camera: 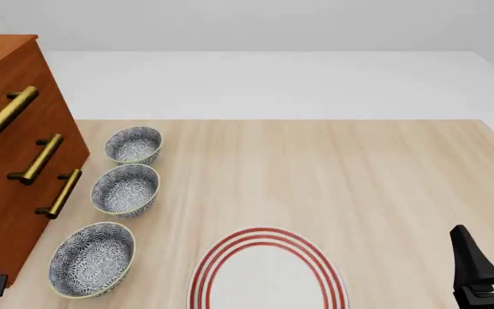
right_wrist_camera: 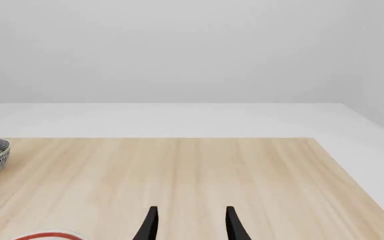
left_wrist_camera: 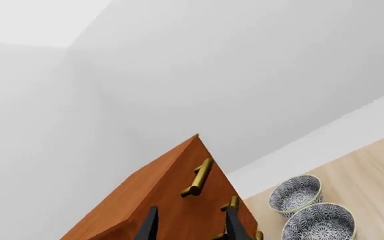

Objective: Open the top drawer of the cabinet.

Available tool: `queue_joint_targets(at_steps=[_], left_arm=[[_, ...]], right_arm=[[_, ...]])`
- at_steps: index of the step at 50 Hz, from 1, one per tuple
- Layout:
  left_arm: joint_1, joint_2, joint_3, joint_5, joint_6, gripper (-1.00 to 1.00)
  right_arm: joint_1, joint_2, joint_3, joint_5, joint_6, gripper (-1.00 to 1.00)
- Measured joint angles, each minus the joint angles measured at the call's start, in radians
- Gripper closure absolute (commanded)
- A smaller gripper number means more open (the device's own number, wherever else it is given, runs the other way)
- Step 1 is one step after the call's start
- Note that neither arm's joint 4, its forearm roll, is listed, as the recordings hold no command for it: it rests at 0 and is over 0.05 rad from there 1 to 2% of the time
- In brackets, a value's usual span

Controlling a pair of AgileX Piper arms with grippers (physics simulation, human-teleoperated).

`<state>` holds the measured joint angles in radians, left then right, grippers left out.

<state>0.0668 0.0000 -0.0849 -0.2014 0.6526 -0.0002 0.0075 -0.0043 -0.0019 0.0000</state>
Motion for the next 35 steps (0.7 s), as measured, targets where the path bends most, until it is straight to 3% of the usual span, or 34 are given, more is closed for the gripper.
queue_joint_targets(at_steps=[20, 35], left_arm=[[-0.016, 0.000, 0.045, -0.092, 0.206, -1.00], [-0.027, 0.003, 0.041, -0.073, 0.327, -1.00]], right_arm=[[0.000, 0.000, 0.000, 0.000, 0.000, -1.00], [0.000, 0.000, 0.000, 0.000, 0.000, -1.00]])
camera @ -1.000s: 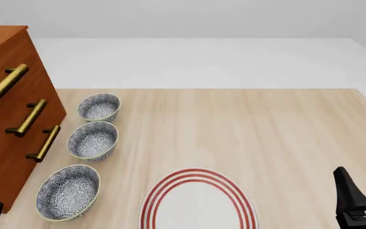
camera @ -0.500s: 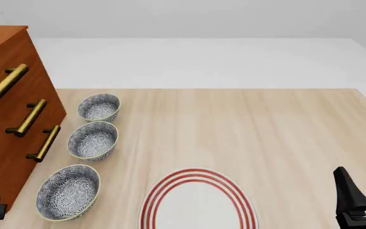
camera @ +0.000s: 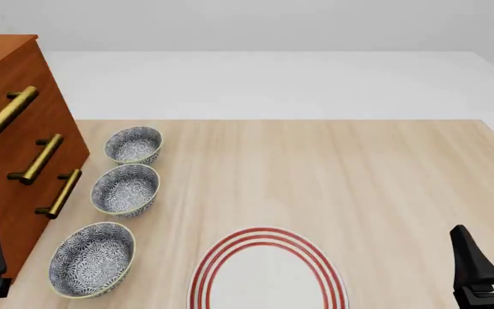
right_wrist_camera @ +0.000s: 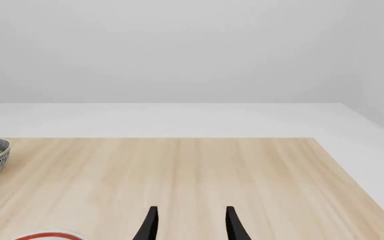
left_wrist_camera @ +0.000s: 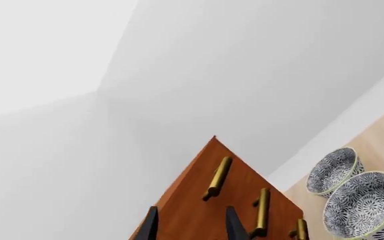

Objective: Open the top drawer of the cabinet.

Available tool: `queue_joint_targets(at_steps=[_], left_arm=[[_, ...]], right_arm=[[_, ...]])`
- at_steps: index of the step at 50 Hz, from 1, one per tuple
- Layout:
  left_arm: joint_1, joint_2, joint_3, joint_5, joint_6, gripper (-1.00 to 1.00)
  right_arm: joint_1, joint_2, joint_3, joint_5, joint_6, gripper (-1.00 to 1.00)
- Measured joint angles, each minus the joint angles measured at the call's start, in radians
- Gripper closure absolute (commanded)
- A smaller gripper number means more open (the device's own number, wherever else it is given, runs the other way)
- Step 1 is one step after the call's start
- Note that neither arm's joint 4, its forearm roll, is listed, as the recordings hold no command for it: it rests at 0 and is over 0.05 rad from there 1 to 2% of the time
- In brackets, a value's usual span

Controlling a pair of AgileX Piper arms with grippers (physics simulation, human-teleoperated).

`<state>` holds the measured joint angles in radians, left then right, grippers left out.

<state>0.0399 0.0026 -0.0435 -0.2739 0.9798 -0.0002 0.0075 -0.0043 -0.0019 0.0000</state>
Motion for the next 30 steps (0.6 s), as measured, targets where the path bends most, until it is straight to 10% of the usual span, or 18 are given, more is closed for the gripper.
queue_joint_targets(at_steps=[30], left_arm=[[0.000, 0.185, 0.001, -0.140, 0.166, -1.00]], right_arm=[[0.000, 0.000, 0.000, 0.000, 0.000, -1.00]])
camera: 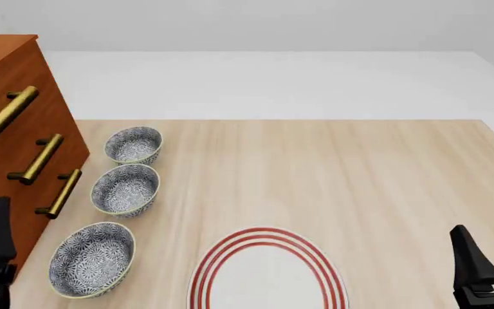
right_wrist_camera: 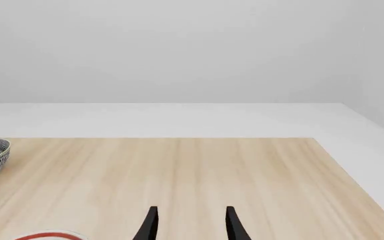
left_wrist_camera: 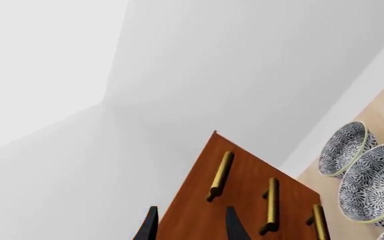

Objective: Open the top drawer of the cabinet.

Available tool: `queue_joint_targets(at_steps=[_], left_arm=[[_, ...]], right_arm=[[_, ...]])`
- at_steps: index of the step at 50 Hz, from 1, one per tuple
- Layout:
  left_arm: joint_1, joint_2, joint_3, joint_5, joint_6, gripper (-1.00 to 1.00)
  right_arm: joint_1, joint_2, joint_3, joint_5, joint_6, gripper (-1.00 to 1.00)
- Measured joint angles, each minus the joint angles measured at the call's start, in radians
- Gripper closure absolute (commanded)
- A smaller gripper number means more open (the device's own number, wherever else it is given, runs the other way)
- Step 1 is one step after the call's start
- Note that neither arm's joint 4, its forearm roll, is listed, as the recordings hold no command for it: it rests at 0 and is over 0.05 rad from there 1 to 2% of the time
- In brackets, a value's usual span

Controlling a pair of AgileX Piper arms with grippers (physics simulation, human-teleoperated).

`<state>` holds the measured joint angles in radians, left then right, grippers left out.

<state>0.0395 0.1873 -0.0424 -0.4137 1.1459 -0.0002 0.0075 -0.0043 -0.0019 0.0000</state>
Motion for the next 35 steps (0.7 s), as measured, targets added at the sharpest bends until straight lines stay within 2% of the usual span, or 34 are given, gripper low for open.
queue_joint_targets(at_steps=[35], left_arm=[[0.021, 0.301, -0.024, -0.242, 0.121, -1.00]], right_arm=[[0.000, 0.000, 0.000, 0.000, 0.000, -1.00]])
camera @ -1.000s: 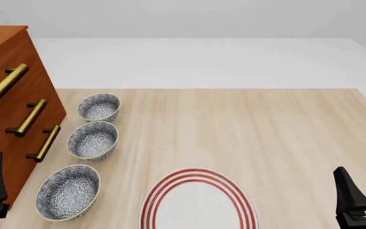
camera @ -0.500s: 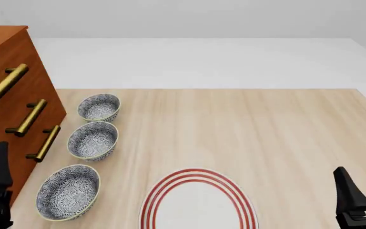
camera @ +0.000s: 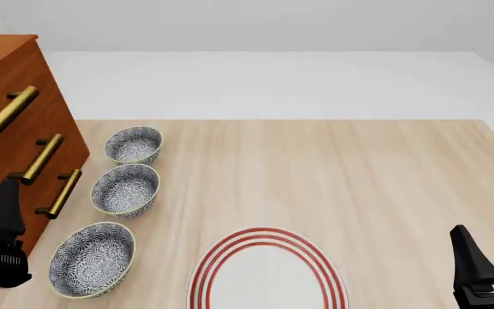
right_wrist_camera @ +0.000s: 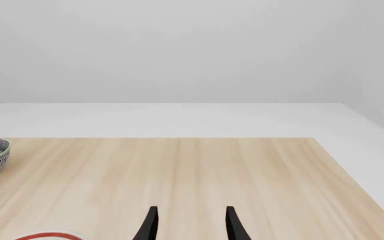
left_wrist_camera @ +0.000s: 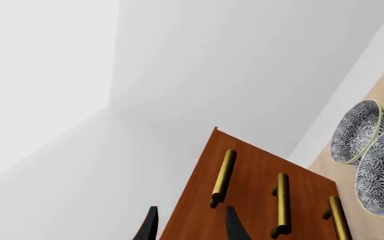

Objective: Open the top drawer of the cabinet.

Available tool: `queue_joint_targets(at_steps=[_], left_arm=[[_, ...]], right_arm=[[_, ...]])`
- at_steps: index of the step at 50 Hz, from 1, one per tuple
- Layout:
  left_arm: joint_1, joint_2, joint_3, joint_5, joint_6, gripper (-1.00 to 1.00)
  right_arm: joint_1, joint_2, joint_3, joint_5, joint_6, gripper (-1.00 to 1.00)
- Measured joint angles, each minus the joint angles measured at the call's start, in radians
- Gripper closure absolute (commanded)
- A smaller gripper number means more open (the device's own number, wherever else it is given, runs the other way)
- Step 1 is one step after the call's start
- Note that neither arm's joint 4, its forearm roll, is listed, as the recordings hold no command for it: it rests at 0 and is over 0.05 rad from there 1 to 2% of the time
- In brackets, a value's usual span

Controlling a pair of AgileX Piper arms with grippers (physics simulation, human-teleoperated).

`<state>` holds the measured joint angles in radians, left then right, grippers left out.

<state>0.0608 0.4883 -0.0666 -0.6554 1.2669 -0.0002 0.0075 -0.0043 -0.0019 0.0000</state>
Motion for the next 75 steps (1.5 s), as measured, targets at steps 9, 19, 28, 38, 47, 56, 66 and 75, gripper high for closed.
queue_joint_targets(at_steps=[9, 19, 28, 38, 47, 56, 66, 75], left_arm=[[0.013, 0.096, -0.007, -0.086, 0.023, -1.00], [0.030, 0.201, -0.014, -0.186, 0.042, -1.00], [0.043, 0.265, -0.023, -0.245, 0.058, -1.00], [0.048, 0.310, -0.037, -0.275, 0.072, -1.00], [0.053, 0.364, -0.043, -0.311, 0.089, -1.00], [0.063, 0.429, -0.044, -0.356, 0.106, -1.00], [0.072, 0.488, -0.050, -0.393, 0.117, -1.00], [0.079, 0.536, -0.057, -0.419, 0.119, -1.00]], right_arm=[[0.000, 0.000, 0.000, 0.000, 0.000, -1.00], [0.000, 0.000, 0.000, 0.000, 0.000, -1.00], [0.000, 0.000, 0.000, 0.000, 0.000, -1.00], [0.000, 0.000, 0.000, 0.000, 0.000, -1.00], [0.000, 0.000, 0.000, 0.000, 0.000, -1.00], [0.000, 0.000, 0.000, 0.000, 0.000, -1.00], [0.000, 0.000, 0.000, 0.000, 0.000, -1.00], [0.000, 0.000, 0.000, 0.000, 0.000, -1.00]])
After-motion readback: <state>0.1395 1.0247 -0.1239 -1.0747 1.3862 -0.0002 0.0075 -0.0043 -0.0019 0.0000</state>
